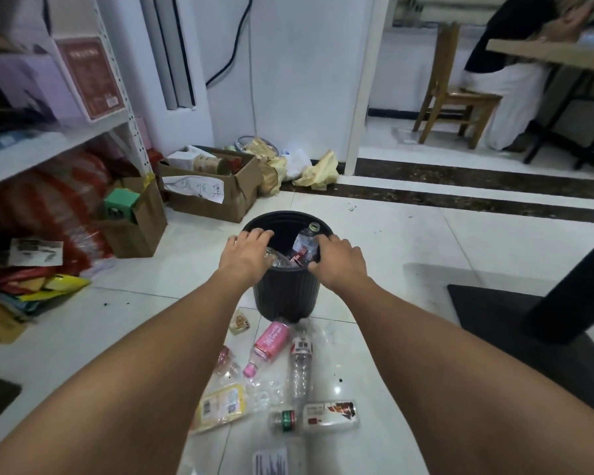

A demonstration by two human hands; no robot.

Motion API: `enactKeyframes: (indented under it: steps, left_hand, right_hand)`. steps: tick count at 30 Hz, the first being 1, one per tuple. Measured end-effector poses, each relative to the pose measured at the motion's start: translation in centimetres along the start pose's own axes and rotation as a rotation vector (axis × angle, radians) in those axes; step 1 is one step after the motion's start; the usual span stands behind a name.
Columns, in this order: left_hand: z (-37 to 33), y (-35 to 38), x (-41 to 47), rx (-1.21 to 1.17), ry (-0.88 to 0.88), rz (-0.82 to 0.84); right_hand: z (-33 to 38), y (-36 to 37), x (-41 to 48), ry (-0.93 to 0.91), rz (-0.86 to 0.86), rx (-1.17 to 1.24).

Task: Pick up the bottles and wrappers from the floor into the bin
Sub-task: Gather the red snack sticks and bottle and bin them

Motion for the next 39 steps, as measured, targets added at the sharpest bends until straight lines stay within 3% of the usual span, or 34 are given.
enactKeyframes:
  steps: [9,15,22,31,39]
  left_hand:
    - [4.2,9.9,-1.9,0.001,0.014,0.003]
    - [9.1,19.6,-8.0,0.05,0.025,0.142]
    - [8.2,26.9,-12.9,0.007,0.096,0.213]
    - [10.4,33.5,-17.7,0.012,0.083,0.303]
    - [13.3,35.1,-17.6,0.067,0.044,0.289]
  right_hand:
    - [2.0,11.8,-1.1,-0.027,0.049,0.003]
    - [2.2,20.1,-6.5,-0.026,0.088,-0.027]
    - [2.2,27.3,-11.8,0.028,0.145,-0.048]
    - [6.8,34.4,-14.8,-0.106,0.219,0.003]
    - [7.0,40.1,-19.5,-0.286,0.429,0.058]
Point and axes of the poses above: each hand's wrist, its own x-axis towards the middle knuckle, its own y-axis out of the palm, z = x × y, the point moved 7 cm from there along x, towards the middle knuckle, and after that the axes turned 7 degrees about -y, right-handed, at the moved point
